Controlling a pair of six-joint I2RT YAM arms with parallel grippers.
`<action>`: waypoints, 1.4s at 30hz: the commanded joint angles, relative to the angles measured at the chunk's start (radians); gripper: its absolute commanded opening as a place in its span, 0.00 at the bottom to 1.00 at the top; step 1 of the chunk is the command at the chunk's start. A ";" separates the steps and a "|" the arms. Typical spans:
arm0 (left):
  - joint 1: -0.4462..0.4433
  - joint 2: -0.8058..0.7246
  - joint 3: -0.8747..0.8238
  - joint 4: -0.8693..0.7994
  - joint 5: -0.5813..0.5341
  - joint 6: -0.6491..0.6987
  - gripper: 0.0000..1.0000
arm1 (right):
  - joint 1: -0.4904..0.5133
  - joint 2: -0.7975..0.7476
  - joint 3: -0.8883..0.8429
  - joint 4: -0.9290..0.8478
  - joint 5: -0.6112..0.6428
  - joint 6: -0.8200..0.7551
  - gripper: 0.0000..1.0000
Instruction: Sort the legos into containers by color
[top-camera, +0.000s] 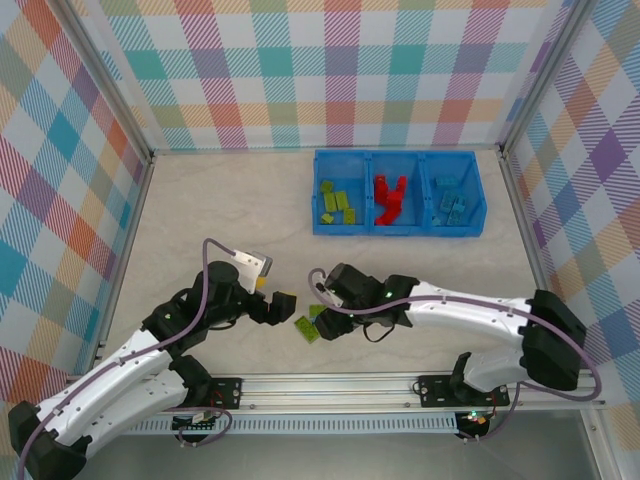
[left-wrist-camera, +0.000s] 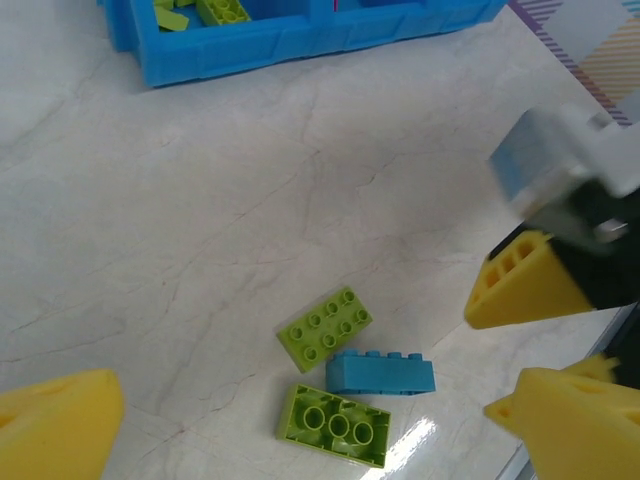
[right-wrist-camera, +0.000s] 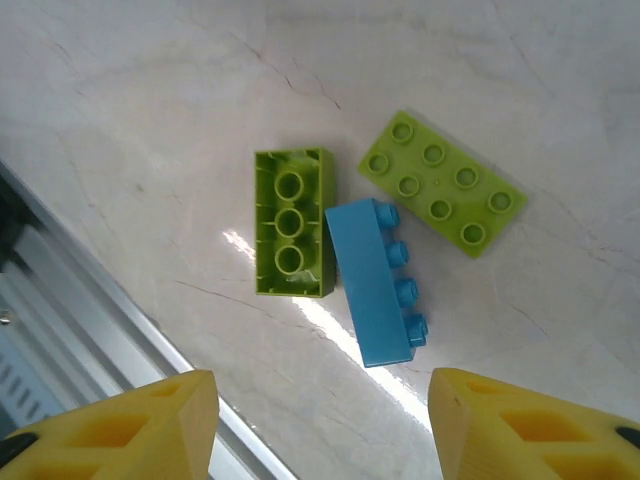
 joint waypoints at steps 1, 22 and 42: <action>-0.013 -0.015 -0.017 0.034 -0.016 -0.016 1.00 | 0.003 0.063 -0.008 0.066 0.034 -0.006 0.58; -0.021 -0.056 -0.106 0.175 0.203 0.036 1.00 | -0.016 -0.019 -0.088 0.069 0.101 -0.005 0.10; -0.194 0.034 -0.080 0.252 -0.120 -0.214 1.00 | -1.145 0.132 0.178 0.321 -0.174 0.008 0.09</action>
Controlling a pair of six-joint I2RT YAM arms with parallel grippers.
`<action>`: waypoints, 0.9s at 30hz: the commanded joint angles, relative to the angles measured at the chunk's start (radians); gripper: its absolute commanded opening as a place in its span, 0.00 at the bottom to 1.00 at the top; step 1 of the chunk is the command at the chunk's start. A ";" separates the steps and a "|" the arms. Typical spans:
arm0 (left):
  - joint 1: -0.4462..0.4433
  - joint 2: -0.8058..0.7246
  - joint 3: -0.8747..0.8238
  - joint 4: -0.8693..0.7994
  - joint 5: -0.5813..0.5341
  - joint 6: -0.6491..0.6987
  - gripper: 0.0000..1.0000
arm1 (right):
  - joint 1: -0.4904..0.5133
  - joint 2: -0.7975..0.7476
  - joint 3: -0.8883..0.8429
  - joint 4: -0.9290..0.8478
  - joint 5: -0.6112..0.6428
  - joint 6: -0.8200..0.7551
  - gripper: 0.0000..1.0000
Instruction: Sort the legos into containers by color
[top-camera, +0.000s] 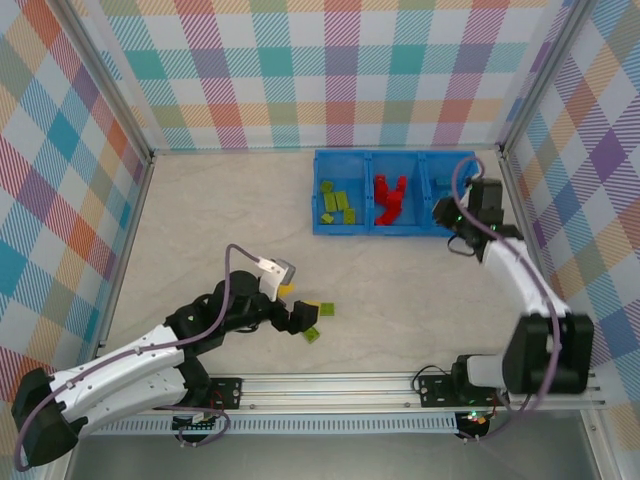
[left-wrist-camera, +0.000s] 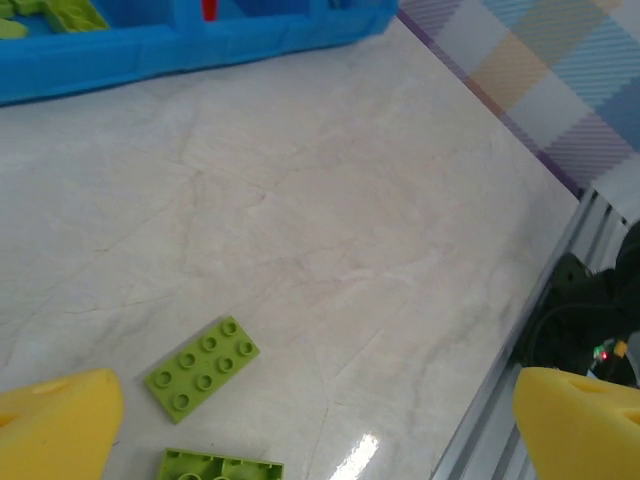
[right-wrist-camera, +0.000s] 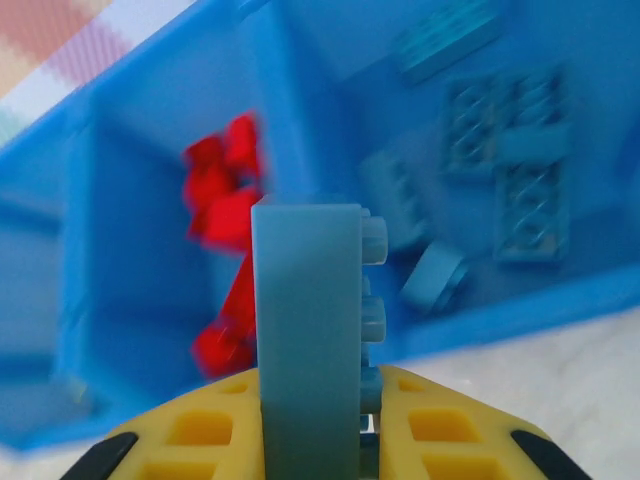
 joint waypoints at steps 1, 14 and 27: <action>-0.013 -0.072 -0.017 -0.042 -0.131 -0.136 1.00 | -0.028 0.175 0.130 0.047 -0.092 -0.004 0.11; -0.019 -0.079 -0.014 -0.234 -0.211 -0.547 0.96 | -0.041 0.079 0.183 -0.041 -0.256 0.029 0.67; -0.187 0.355 0.227 -0.415 -0.230 -0.822 0.93 | 0.332 -0.387 -0.076 -0.376 -0.339 -0.038 1.00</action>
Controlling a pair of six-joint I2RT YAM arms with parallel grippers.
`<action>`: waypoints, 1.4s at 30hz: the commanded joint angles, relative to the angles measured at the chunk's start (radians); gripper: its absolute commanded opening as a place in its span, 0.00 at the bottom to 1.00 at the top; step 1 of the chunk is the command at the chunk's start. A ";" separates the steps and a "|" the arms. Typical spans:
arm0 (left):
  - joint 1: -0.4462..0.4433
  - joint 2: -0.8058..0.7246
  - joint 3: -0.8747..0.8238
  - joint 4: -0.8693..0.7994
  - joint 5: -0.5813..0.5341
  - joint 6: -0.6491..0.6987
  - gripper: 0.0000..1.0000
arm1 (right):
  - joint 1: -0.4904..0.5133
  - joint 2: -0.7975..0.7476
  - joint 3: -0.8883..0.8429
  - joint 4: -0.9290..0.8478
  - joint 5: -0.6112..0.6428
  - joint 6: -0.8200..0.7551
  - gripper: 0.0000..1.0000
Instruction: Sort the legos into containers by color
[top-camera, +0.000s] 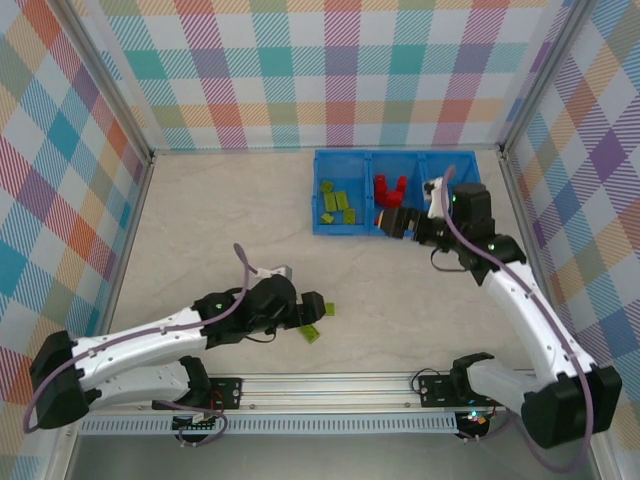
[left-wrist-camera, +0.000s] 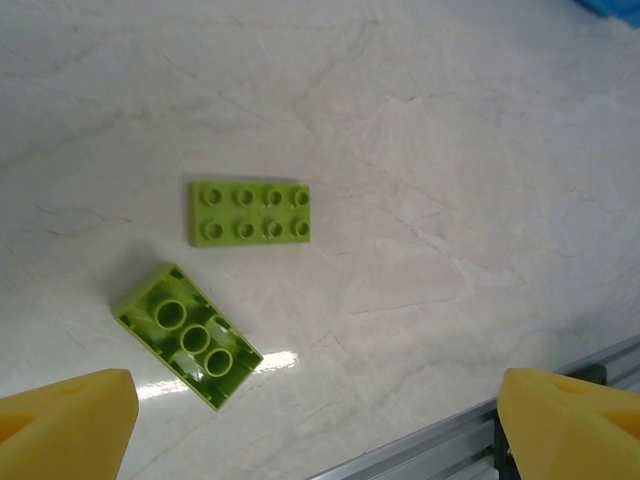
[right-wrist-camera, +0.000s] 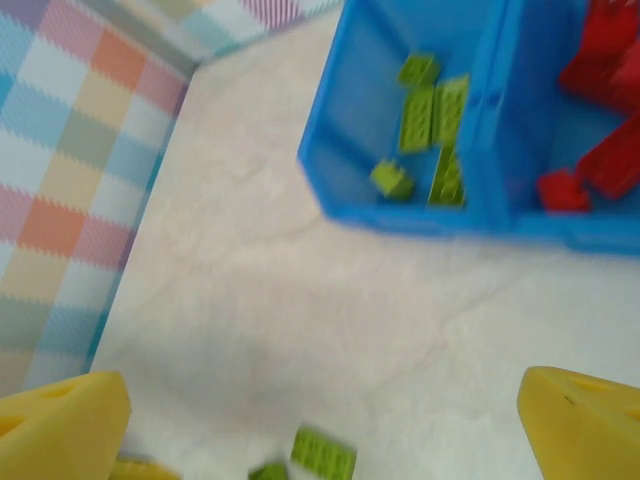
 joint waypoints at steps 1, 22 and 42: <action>-0.022 0.086 0.027 -0.095 -0.023 -0.130 0.93 | 0.044 -0.053 -0.065 -0.162 -0.026 -0.006 1.00; -0.027 0.416 0.027 -0.082 -0.026 -0.180 0.62 | 0.167 -0.102 -0.059 -0.436 0.030 -0.032 1.00; 0.087 0.368 0.266 -0.054 -0.209 0.231 0.19 | 0.446 -0.186 -0.117 -0.206 0.123 0.102 1.00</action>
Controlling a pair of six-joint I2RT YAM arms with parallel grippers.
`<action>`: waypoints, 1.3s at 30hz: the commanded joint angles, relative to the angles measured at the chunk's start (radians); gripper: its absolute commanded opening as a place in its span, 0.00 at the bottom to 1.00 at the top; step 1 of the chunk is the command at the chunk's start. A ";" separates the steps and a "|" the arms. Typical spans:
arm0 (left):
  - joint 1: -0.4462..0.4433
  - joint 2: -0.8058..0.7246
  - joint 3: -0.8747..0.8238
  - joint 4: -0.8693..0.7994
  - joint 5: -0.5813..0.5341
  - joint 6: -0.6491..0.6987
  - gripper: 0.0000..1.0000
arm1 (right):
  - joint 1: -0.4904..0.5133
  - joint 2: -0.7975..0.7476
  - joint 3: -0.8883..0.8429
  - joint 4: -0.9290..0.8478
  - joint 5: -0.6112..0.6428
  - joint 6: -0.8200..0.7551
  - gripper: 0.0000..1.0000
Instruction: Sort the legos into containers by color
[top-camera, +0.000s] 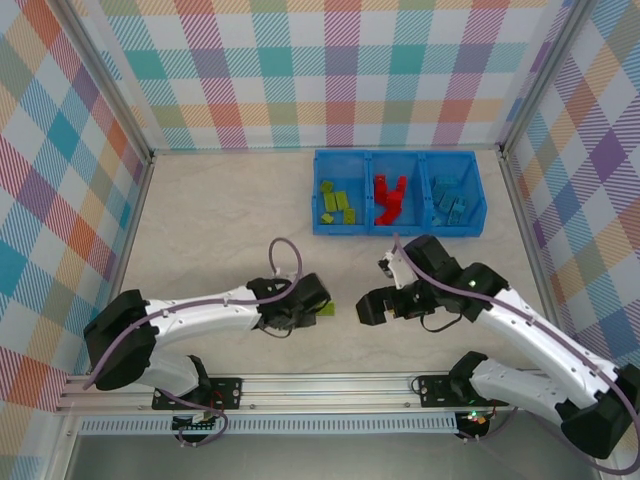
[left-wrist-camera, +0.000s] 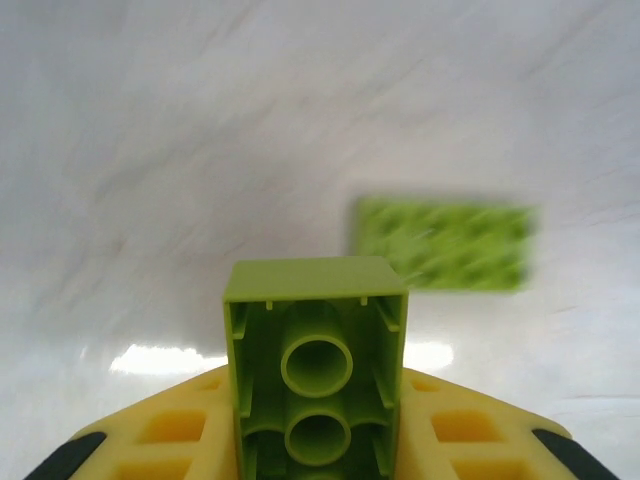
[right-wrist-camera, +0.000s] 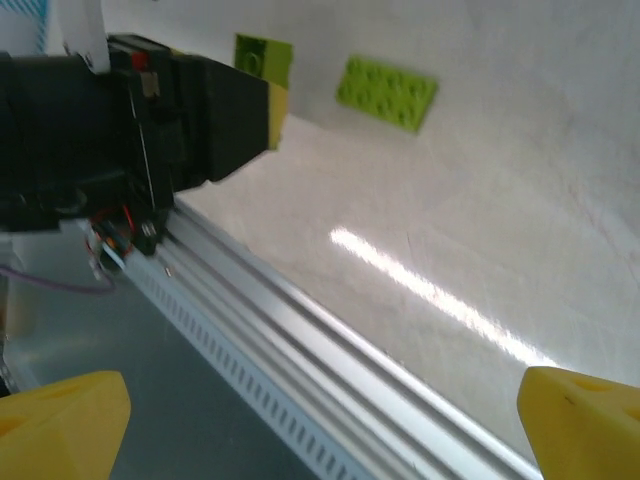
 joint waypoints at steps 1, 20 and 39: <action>0.071 0.047 0.138 0.091 -0.080 0.181 0.19 | 0.005 -0.069 -0.039 0.187 0.108 0.081 1.00; 0.294 0.695 0.833 0.245 -0.122 0.416 0.35 | 0.003 -0.174 -0.153 0.228 0.193 0.208 1.00; 0.189 0.195 0.436 0.179 -0.104 0.254 0.72 | 0.003 -0.137 -0.173 0.285 0.230 0.196 1.00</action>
